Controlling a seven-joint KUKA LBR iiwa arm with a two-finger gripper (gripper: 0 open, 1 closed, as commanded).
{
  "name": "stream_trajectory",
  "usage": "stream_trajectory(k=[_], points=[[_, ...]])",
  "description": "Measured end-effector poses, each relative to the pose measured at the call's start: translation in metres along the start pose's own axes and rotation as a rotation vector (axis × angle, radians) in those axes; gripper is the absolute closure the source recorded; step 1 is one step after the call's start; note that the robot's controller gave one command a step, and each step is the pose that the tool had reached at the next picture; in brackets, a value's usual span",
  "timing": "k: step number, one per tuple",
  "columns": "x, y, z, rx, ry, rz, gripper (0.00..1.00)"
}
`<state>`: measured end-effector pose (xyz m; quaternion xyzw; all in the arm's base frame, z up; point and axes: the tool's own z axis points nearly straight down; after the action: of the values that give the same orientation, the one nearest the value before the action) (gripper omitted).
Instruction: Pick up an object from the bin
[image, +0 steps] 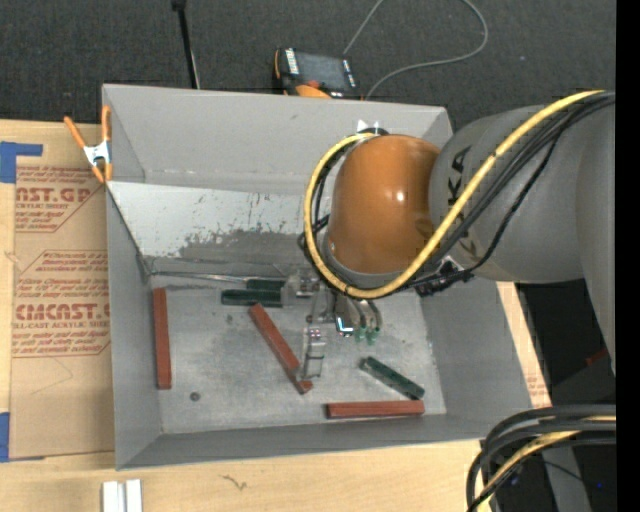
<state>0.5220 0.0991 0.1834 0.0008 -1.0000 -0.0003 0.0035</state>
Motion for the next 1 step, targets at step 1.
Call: stream_trajectory(k=[1], points=[[0.0226, -0.0332, 0.1174, 0.001, 0.002, 0.023, 0.0]])
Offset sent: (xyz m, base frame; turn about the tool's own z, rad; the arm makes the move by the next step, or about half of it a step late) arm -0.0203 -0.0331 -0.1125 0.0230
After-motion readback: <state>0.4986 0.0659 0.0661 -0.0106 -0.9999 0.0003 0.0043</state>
